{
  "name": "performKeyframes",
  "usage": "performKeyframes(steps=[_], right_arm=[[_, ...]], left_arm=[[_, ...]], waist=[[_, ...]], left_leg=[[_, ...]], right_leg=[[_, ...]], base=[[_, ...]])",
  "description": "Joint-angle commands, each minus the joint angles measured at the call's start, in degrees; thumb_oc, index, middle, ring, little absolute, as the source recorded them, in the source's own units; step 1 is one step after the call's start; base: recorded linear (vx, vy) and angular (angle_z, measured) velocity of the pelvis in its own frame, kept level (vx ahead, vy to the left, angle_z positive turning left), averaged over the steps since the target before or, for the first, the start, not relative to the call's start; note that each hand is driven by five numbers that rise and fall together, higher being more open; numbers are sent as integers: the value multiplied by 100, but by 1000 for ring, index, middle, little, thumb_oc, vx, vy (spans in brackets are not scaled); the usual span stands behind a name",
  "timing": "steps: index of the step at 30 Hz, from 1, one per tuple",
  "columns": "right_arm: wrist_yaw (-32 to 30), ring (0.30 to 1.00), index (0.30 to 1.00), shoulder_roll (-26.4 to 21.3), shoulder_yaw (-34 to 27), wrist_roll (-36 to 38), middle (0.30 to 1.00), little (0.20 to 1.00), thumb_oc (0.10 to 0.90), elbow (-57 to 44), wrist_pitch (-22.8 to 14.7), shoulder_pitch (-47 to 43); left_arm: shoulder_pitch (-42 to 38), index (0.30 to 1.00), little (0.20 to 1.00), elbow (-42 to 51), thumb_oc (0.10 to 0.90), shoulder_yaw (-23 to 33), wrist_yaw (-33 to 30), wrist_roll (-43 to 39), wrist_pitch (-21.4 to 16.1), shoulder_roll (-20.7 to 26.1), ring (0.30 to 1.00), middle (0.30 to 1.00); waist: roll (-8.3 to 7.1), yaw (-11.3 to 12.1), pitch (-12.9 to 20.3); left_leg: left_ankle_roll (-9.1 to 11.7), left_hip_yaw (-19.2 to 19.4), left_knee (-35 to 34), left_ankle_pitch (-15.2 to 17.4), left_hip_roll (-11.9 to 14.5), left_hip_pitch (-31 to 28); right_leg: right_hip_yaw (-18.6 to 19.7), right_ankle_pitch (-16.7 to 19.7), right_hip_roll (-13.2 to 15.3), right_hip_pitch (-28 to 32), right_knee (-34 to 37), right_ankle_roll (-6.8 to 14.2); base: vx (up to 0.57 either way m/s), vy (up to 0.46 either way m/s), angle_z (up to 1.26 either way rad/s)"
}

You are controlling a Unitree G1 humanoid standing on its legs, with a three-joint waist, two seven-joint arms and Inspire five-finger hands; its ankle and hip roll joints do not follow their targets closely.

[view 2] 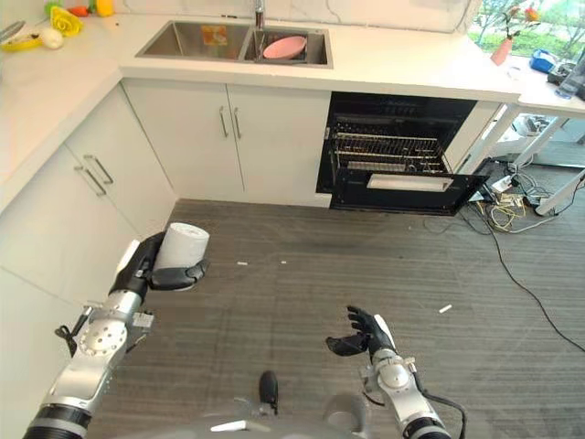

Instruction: Place the dishes in the dishwasher.

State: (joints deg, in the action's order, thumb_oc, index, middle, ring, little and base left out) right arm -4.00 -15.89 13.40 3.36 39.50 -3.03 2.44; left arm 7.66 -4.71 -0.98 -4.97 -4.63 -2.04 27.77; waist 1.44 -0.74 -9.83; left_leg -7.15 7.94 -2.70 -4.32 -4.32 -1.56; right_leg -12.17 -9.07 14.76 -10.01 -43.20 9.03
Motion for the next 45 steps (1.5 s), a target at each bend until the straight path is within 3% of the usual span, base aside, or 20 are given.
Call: performKeyframes(steps=[1, 2, 4, 5, 8, 12, 16, 19, 20, 21, 23, 25, 29, 30, 31, 34, 35, 37, 38, 45], right_arm=[[-120, 900, 900, -302, -307, -61, 900, 900, 800, -214, -274, -251], [-156, 900, 900, -314, -375, -1, 900, 900, 800, -247, -284, -215], [-167, 900, 900, -318, -398, 13, 900, 900, 800, -266, -275, -204], [-178, 900, 900, -290, -387, 10, 900, 900, 800, -189, -263, -227], [-158, 900, 900, -263, -368, 1, 900, 900, 800, -179, -255, -249], [-148, 900, 900, -226, -362, 96, 900, 900, 800, -85, -287, -167], [-148, 900, 900, -247, -351, 250, 900, 900, 800, -30, -314, -108], [-136, 900, 900, -297, -301, 301, 900, 900, 800, -72, -325, -107], [-136, 900, 900, -338, -233, 330, 900, 900, 800, -159, -322, -111], [-136, 900, 900, -336, -234, 331, 900, 900, 800, -162, -319, -112], [-150, 900, 900, -383, -167, 346, 900, 900, 800, -197, -314, -171], [-198, 900, 900, -423, -152, 334, 900, 900, 800, -160, -277, -218], [-214, 900, 900, -421, -143, 308, 900, 900, 800, -108, -257, -210], [-197, 900, 900, -415, -111, 280, 900, 900, 800, -79, -268, -203], [-169, 900, 900, -386, -12, 161, 900, 900, 800, 105, -259, -254], [-179, 900, 900, -374, -14, 127, 900, 900, 800, 143, -256, -262], [-138, 900, 900, -335, -20, 109, 900, 900, 800, 154, -265, -233], [-145, 900, 900, -309, -46, 100, 900, 900, 800, 109, -269, -182], [-117, 900, 900, -276, -125, 109, 900, 900, 800, 98, -249, -46], [-100, 900, 900, -337, -247, -66, 900, 900, 800, -188, -204, -100]], left_arm=[[-119, 300, 300, 762, 400, 112, -54, 191, -613, 138, 300, 300], [-206, 300, 300, 726, 400, 45, -69, 226, -625, 131, 300, 300], [-259, 300, 300, 697, 400, 38, -90, 241, -615, 119, 300, 300], [-308, 300, 300, 684, 400, 40, -85, 291, -610, 84, 300, 300], [-290, 300, 300, 693, 400, 70, -58, 358, -596, 64, 300, 300], [-185, 300, 300, 748, 400, 67, 10, 386, -613, 7, 300, 300], [-179, 300, 300, 723, 400, -14, -8, 340, -613, -18, 300, 300], [-175, 300, 300, 716, 400, -44, -18, 283, -623, 17, 300, 300], [-164, 300, 300, 720, 400, -42, -46, 228, -621, 34, 300, 300], [-166, 300, 300, 719, 400, -40, -45, 226, -621, 36, 300, 300], [-166, 300, 300, 721, 400, -31, -133, 174, -632, 26, 300, 300], [-204, 300, 300, 669, 400, -68, -204, 83, -615, -35, 300, 300], [-142, 300, 300, 725, 400, -77, -177, 60, -617, -71, 300, 300], [-112, 300, 300, 759, 400, -43, -170, 60, -625, -64, 300, 300], [5, 300, 300, 818, 400, 112, -189, 34, -652, -90, 300, 300], [9, 300, 300, 816, 400, 137, -222, 71, -669, -113, 300, 300], [-34, 300, 300, 827, 400, 164, -226, 110, -668, -114, 300, 300], [-34, 300, 300, 814, 400, 135, -210, 136, -669, -138, 300, 300], [-89, 300, 300, 758, 400, 44, -163, 195, -651, -103, 300, 300], [-183, 300, 300, 743, 400, 44, -128, 287, -590, -53, 300, 300]], waist=[[-95, -23, 61], [-200, -89, 40], [-249, -131, 20], [-344, -109, 25], [-349, -64, 22], [-337, -1, 280], [-201, -68, 403], [-175, -105, 428], [-241, -82, 347], [-229, -83, 357], [-256, -14, 234], [-287, 45, 107], [-360, 215, 34], [-373, 287, 13], [-316, 552, -28], [-283, 592, -30], [-191, 535, -11], [-157, 541, 20], [-136, 374, 166], [-93, 351, 183]], left_leg=[[458, -124, 269, 514, 269, -118], [509, -156, 223, 700, 199, -338], [540, -175, 198, 791, 181, -469], [589, -90, 155, 910, 149, -638], [626, -8, 135, 1062, 186, -846], [643, -27, 197, 1483, 189, -1154], [775, -76, 686, 1723, 385, -1271], [1076, 84, 1467, 1338, 553, -1070], [1268, 145, 2519, 975, 730, -684], [1279, 139, 2612, 1017, 759, -622], [1364, 70, 3475, 687, 801, -308], [1293, 39, 3941, 628, 897, 92], [1000, 85, 3473, 1121, 900, 572], [958, -68, 3272, 1207, 740, 684], [984, -853, 2245, 1058, 178, 1118], [976, -930, 1993, 837, 30, 1160], [983, -790, 1641, 754, 202, 1044], [920, -769, 1285, 715, 218, 731], [807, -824, 897, 687, 170, 325], [511, -440, 635, 832, 177, -74]], right_leg=[[-337, 962, -546, 273, 1868, -136], [-624, 1129, -541, 114, 2762, -118], [-795, 1286, -554, 29, 3106, -59], [-1247, 1410, -534, -65, 3621, 17], [-1753, 1503, -573, -1, 3902, 27], [-1858, 1218, -715, 380, 4043, -149], [-1834, 977, -816, 524, 3846, -331], [-1924, 902, -906, 707, 3860, -525], [-1772, 748, -981, 892, 3851, -662], [-1776, 743, -1001, 870, 3847, -677], [-1602, 576, -1072, 998, 3786, -828], [-1473, 440, -1063, 1102, 3724, -899], [-1211, 421, -982, 1302, 3826, -767], [-1054, 432, -988, 1329, 3851, -726], [-549, 413, -1099, 1452, 3933, -614], [-407, 427, -1145, 1468, 3916, -590], [-336, 329, -1205, 1478, 3802, -588], [-317, 318, -1199, 1471, 3755, -575], [-298, 274, -1121, 1442, 3599, -505], [-165, 270, -899, 1108, 2882, -264]], base=[[388, -14, 23], [280, -31, 26], [296, -32, 55], [311, -37, 64], [308, -31, 20], [336, -25, 1], [355, -55, 2], [266, -137, -15], [145, -146, -10], [202, -151, -10], [139, -70, -47], [146, -22, -75], [155, 73, -59], [257, 191, -92], [253, 186, -80], [119, 98, -192], [149, 166, -187], [129, 167, -34], [149, 145, -31], [73, 130, -30]])
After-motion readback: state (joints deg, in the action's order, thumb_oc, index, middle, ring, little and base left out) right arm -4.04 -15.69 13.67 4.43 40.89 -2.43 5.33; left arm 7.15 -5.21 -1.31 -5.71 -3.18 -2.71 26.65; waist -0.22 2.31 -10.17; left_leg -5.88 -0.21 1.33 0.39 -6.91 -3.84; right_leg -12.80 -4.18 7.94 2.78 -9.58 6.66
